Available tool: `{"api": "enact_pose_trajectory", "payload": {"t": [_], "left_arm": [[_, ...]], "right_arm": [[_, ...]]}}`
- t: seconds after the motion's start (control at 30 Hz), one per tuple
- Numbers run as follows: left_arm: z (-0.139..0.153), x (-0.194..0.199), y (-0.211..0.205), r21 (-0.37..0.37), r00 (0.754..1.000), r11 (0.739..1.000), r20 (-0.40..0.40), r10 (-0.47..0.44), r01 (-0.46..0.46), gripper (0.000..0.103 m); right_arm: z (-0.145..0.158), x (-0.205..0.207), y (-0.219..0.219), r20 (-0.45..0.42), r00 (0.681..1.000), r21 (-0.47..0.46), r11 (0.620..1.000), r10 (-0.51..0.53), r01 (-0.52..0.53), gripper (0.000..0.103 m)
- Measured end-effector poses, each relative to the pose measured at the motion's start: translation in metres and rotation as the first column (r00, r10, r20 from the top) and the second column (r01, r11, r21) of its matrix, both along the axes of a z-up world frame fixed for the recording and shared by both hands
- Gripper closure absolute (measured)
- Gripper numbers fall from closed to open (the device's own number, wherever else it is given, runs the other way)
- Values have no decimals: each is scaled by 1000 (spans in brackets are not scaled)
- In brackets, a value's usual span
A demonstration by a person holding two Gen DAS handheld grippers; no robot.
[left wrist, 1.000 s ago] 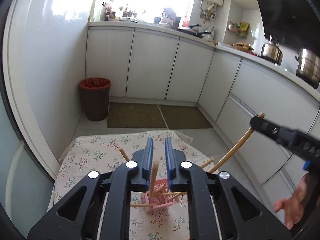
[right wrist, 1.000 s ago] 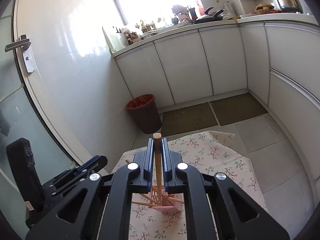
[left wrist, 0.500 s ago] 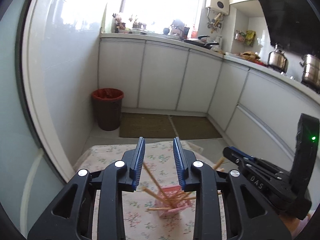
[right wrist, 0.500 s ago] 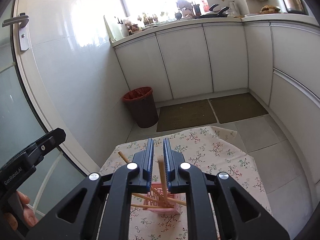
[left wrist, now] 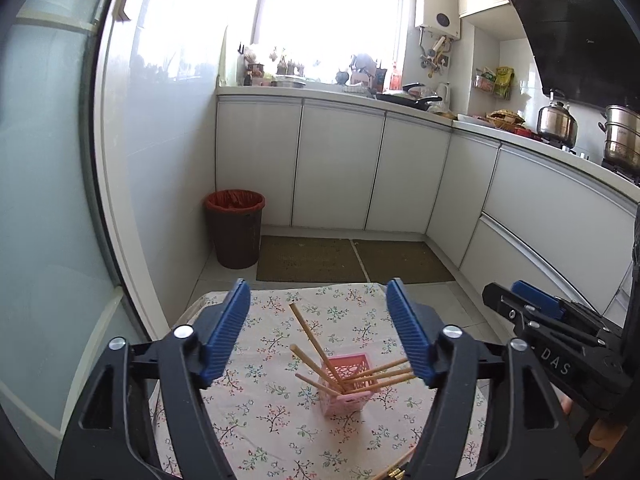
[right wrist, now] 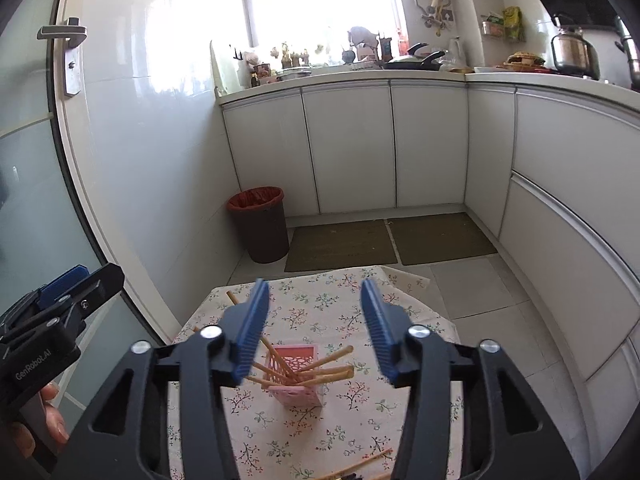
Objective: Organize utensils
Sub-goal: 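Raise both open tools away from the pink basket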
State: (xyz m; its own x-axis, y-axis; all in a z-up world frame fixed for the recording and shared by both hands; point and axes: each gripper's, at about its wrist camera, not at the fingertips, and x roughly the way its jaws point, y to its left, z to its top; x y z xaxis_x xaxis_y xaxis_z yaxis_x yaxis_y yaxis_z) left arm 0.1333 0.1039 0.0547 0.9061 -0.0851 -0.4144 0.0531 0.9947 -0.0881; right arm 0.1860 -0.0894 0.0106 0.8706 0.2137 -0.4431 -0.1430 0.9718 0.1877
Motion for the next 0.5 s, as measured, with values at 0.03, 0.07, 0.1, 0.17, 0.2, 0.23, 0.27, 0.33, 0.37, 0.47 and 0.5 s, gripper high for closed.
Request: {"api": "enact_pose_trajectory", "payload": {"t": [0.03,0.07,0.1,0.17,0.2,0.23,0.27,0.33,0.37,0.47,0.5], "left_arm": [[1,-5,-1,1,1000,1000,3,2,-2,31],[3,-10,-3,3,1000,1000,6,3,-3,28],[4,-16,-4,5,1000,1000,14,5,-5,24],[7,-25,-7,13,1000,1000,28,14,-14,18],[8,-29,-8,14,999,1000,32,14,-14,15],[9,-34,-9,13,999,1000,34,15,-16,11],[10,-37,-10,12,999,1000,37,17,-17,9],[11,-43,-13,15,999,1000,42,16,-16,7],[11,-45,-15,18,999,1000,40,11,-12,7],[10,-53,-22,33,1000,999,24,-3,2,7],[9,-55,-24,37,1000,999,22,-8,7,7]], "right_arm": [[1,-6,-4,6,1000,12,1000,-13,13,38],[2,-13,-9,12,999,21,999,-38,37,32],[4,-18,-13,15,998,24,998,-57,57,30],[5,-29,-19,23,996,25,996,-87,87,23],[5,-33,-22,25,994,21,995,-102,102,22],[5,-38,-25,27,993,14,993,-117,117,20],[4,-42,-26,28,991,10,992,-128,128,18],[4,-50,-30,27,988,7,989,-150,150,13],[4,-54,-33,27,986,11,987,-163,163,9],[2,-64,-40,22,983,6,983,-183,183,7],[1,-67,-42,19,982,1,982,-187,187,7]]}}
